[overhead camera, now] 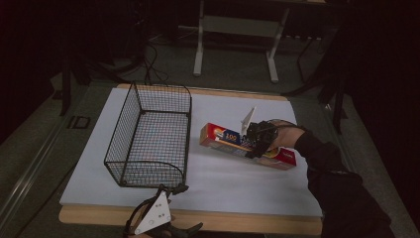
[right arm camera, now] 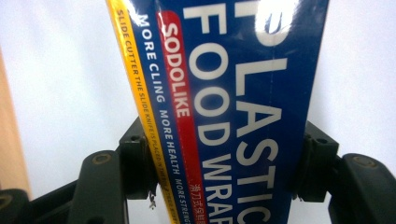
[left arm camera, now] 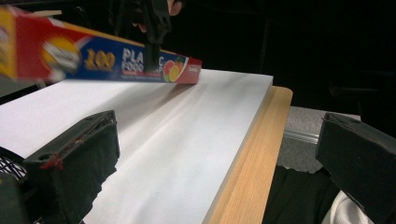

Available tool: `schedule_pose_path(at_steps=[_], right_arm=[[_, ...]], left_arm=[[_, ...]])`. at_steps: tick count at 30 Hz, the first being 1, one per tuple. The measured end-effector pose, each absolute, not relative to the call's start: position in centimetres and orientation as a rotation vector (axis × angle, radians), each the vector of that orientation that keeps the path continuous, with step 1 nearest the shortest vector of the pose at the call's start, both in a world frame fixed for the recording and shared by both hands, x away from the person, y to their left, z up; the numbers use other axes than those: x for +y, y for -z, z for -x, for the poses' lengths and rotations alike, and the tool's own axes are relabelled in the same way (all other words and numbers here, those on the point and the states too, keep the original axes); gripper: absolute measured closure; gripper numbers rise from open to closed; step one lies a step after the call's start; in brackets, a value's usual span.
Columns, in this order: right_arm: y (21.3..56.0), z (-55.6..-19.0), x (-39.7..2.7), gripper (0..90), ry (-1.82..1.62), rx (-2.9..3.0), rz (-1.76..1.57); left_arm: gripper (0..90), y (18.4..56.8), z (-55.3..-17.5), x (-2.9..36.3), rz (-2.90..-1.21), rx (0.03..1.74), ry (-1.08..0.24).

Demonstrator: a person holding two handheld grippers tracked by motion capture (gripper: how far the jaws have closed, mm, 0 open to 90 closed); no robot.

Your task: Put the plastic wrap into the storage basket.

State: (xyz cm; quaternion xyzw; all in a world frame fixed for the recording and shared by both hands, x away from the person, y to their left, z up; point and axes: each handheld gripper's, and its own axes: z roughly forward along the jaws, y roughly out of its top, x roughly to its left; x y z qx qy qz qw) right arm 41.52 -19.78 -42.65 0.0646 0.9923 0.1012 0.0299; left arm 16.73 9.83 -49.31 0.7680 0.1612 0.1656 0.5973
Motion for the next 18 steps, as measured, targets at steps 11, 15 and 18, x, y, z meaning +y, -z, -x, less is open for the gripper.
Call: schedule_pose_path(at_steps=[11,15,18], right_arm=[[39.3,-41.7,-19.2,38.0,-0.52,2.955,-0.481],[38.2,-42.0,-19.2,38.2,-0.609,2.905,-0.59],[37.6,-42.0,-19.0,38.3,-0.657,2.879,-0.628]], left_arm=[[0.2,49.2,-16.6,9.8,-1.78,0.369,-0.386],[0.2,49.2,-16.6,9.8,-1.779,0.367,-0.384],[0.2,49.2,-16.6,9.8,-1.779,0.363,-0.384]])
